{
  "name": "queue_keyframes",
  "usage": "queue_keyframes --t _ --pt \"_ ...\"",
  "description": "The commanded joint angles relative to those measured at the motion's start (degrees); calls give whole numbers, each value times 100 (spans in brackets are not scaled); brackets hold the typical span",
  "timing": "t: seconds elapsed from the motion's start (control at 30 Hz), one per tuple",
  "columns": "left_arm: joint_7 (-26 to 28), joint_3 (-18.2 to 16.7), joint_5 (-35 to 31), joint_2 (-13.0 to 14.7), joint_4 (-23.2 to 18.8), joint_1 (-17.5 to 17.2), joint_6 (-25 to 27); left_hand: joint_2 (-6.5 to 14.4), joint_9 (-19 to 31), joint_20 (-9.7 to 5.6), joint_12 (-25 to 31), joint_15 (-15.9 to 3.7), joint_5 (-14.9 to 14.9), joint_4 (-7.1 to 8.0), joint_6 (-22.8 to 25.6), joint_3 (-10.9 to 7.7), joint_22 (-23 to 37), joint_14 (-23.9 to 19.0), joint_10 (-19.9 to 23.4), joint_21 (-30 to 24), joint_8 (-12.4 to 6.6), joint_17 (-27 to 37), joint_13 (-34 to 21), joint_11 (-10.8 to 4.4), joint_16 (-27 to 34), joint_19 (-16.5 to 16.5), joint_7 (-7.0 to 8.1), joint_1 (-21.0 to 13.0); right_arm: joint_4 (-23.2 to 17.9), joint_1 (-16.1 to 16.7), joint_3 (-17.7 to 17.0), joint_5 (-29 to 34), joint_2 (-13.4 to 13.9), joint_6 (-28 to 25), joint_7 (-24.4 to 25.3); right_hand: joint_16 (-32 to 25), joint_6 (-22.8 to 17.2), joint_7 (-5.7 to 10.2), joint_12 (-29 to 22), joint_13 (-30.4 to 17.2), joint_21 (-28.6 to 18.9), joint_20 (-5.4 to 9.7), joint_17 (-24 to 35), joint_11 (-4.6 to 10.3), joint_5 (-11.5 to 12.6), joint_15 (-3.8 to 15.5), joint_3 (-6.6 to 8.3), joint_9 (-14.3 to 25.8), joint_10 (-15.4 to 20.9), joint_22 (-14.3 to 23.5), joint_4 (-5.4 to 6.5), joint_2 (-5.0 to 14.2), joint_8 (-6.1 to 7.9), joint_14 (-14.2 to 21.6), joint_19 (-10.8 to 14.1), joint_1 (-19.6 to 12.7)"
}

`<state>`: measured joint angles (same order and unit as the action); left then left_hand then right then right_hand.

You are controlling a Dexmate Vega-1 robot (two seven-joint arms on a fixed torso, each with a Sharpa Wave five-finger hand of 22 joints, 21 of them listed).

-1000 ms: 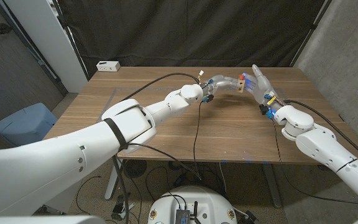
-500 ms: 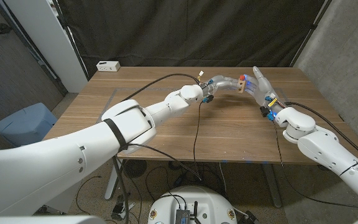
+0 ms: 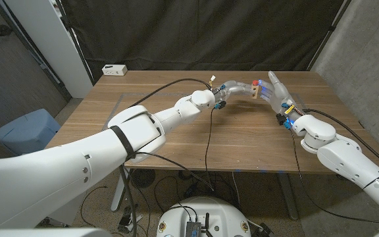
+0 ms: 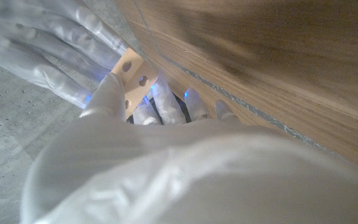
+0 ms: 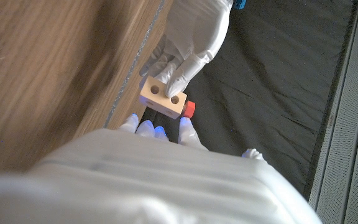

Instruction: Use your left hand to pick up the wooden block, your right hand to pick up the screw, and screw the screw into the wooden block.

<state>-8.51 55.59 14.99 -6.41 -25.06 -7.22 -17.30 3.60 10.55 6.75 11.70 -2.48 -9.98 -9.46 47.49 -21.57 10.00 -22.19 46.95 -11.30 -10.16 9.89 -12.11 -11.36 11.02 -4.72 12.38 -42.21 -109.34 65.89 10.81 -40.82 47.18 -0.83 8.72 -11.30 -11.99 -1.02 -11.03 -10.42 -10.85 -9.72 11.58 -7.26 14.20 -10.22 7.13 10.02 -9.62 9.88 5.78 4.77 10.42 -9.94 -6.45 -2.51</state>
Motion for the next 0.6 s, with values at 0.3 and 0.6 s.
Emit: queue_keyframes --t 0.3,0.6 --pt "60 31 33 -27 0 57 259 56 17 13 14 -385 -26 74 145 -104 24 -70 0 -7 -69 10 -13 -3 8 -58 52 -3 -273 124 -56 49 115 -152 75 -36 -77 5 -37 -12 -27 -13 15 12 45 31 1 10 -852 8 39 42 30 -1142 -18 32" --pt "83 51 35 -38 0 84 326 57 17 9 13 -389 -26 74 146 -107 24 -70 -2 -7 -68 10 -13 15 8 -59 52 -4 -387 195 -97 58 162 -182 88 -38 -92 15 -39 -12 -31 1 14 15 49 29 4 10 -838 7 43 46 32 -1133 -4 25"
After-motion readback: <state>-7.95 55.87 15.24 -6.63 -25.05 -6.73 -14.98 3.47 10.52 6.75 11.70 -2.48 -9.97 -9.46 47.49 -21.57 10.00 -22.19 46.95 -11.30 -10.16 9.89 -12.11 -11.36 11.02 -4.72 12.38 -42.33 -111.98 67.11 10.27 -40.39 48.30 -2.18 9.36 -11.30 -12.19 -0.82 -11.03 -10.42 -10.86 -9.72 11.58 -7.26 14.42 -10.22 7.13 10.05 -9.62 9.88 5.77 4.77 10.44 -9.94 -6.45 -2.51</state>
